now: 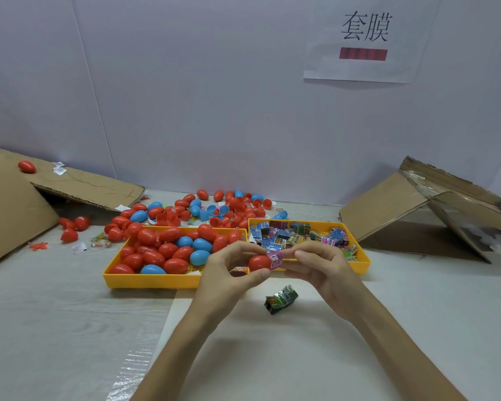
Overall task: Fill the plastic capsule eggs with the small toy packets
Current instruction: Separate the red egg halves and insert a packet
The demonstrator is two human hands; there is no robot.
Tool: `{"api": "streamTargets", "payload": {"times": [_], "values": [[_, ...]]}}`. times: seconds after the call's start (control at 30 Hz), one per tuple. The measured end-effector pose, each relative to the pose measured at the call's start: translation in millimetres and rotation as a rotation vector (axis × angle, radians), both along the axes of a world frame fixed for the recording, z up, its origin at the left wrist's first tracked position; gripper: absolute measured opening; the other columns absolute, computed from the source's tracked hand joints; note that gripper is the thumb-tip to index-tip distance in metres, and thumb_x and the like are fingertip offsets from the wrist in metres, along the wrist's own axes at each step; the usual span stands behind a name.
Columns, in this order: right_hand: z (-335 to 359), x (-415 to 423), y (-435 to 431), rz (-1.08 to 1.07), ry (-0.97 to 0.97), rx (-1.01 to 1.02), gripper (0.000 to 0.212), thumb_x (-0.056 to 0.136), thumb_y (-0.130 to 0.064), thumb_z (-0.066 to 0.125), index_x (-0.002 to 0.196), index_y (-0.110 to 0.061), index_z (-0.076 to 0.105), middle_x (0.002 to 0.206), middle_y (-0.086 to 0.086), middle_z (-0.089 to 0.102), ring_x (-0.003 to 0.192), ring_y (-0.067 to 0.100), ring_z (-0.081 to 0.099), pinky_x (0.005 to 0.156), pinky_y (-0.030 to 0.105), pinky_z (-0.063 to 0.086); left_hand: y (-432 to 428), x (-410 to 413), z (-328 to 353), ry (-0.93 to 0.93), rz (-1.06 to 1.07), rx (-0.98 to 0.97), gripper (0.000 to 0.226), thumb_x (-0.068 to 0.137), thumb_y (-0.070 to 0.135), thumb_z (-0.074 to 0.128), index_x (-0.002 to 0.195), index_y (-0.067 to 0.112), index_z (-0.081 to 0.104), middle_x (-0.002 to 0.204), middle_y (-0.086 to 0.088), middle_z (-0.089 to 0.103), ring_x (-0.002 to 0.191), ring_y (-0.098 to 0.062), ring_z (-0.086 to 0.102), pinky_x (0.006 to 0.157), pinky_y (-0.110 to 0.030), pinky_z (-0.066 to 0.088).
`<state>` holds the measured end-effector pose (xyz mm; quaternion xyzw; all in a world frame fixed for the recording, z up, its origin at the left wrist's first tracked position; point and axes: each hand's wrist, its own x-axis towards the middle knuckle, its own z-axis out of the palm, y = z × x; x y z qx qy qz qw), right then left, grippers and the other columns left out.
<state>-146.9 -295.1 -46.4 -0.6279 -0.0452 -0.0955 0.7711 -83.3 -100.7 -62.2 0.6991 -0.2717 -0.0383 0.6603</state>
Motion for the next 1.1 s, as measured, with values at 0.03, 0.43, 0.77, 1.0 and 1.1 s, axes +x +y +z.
{"api": "streamTargets", "payload": {"times": [0.03, 0.43, 0.77, 1.0, 1.1], "values": [[-1.2, 0.7, -0.4, -0.023, -0.017, -0.033, 0.012, 0.085, -0.011, 0.07, 0.093, -0.006, 0.078, 0.105, 0.025, 0.073, 0.103, 0.04, 0.071, 0.084, 0.043, 0.06, 0.1, 0.1, -0.2, -0.004, 0.002, 0.005, 0.027, 0.078, 0.02, 0.085, 0.097, 0.035, 0.072, 0.096, 0.024, 0.072, 0.096, 0.006, 0.065, 0.071, -0.016, 0.056], [-8.5, 2.9, 3.2, -0.146, -0.122, -0.327, 0.013, 0.078, -0.009, 0.081, 0.087, -0.018, 0.078, 0.089, 0.006, 0.074, 0.085, 0.027, 0.072, 0.08, 0.041, 0.06, -1.3, -0.3, -1.2, -0.026, -0.023, 0.012, 0.028, 0.079, 0.016, 0.086, 0.099, 0.029, 0.073, 0.096, 0.016, 0.075, 0.095, -0.004, 0.069, 0.078, -0.022, 0.058], [-10.9, 4.3, 3.5, -0.169, -0.167, -0.356, 0.012, 0.082, -0.007, 0.078, 0.087, -0.019, 0.078, 0.086, 0.008, 0.074, 0.084, 0.03, 0.071, 0.075, 0.033, 0.059, -3.3, 1.3, -3.8, -0.068, 0.042, 0.059, 0.036, 0.075, 0.018, 0.088, 0.098, 0.035, 0.067, 0.097, 0.024, 0.071, 0.096, 0.0, 0.067, 0.075, -0.019, 0.057], [-11.4, 4.8, 3.5, -0.153, -0.187, -0.355, 0.009, 0.082, -0.006, 0.077, 0.087, -0.014, 0.078, 0.087, 0.003, 0.074, 0.083, 0.019, 0.072, 0.072, 0.025, 0.057, -4.0, 0.1, -3.4, -0.11, 0.045, 0.12, 0.035, 0.076, 0.017, 0.088, 0.096, 0.036, 0.066, 0.095, 0.027, 0.069, 0.096, 0.001, 0.065, 0.075, -0.021, 0.058], [-12.3, 5.2, 3.3, -0.152, -0.187, -0.359, 0.007, 0.081, -0.007, 0.076, 0.088, -0.011, 0.077, 0.087, 0.002, 0.073, 0.083, 0.019, 0.072, 0.073, 0.026, 0.057, -3.8, -0.2, -3.5, -0.11, 0.049, 0.126, 0.035, 0.075, 0.017, 0.088, 0.096, 0.035, 0.067, 0.093, 0.025, 0.07, 0.095, 0.0, 0.065, 0.076, -0.025, 0.059]]}}
